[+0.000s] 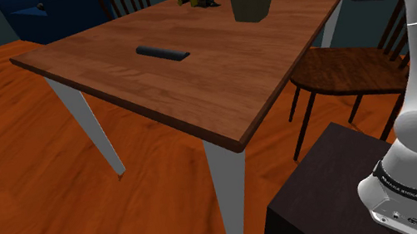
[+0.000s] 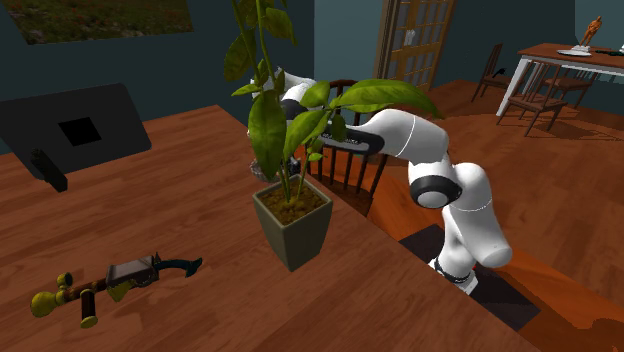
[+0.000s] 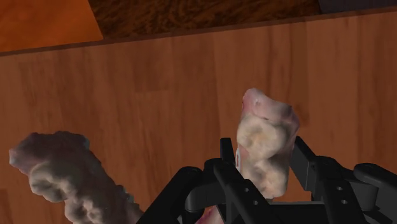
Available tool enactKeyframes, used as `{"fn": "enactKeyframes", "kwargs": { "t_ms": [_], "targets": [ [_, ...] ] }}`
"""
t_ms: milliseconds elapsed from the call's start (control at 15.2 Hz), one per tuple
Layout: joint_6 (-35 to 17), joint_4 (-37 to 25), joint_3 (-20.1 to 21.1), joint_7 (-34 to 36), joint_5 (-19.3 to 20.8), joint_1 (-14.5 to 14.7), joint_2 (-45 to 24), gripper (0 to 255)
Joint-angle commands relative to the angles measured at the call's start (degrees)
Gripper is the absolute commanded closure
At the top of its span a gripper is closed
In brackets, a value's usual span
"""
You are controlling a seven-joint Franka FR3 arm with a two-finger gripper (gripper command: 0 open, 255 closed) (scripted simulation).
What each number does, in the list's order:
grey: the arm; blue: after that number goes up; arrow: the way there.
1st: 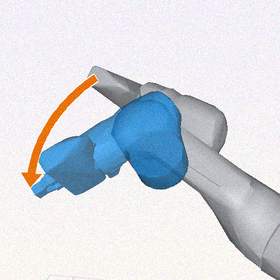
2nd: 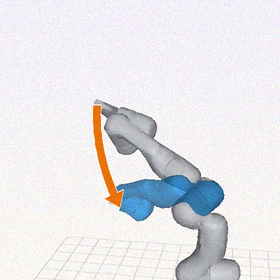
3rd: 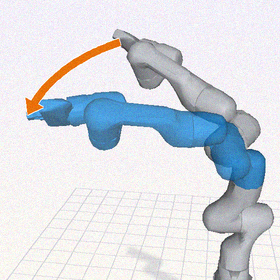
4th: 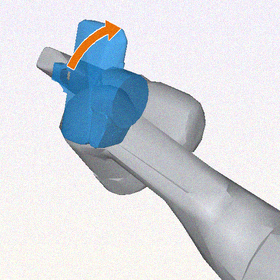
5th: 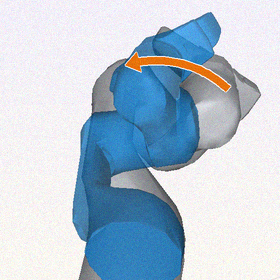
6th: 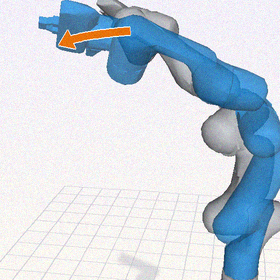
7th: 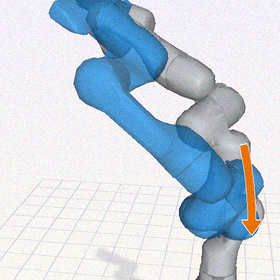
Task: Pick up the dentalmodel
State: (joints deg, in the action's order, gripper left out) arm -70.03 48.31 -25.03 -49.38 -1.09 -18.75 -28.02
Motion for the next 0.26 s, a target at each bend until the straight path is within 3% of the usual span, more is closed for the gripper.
{"fn": "enactKeyframes", "kwargs": {
  "t_ms": [0,66,198],
  "targets": [
    [3.7,-6.6,0.2,-0.4,-1.1,-1.6,-2.9,255],
    [6.2,-11.4,0.3,-0.7,-1.9,-2.9,-5.1,255],
    [6.7,-12.4,0.4,-0.7,-2.0,-3.2,-5.5,255]
  ]
}}
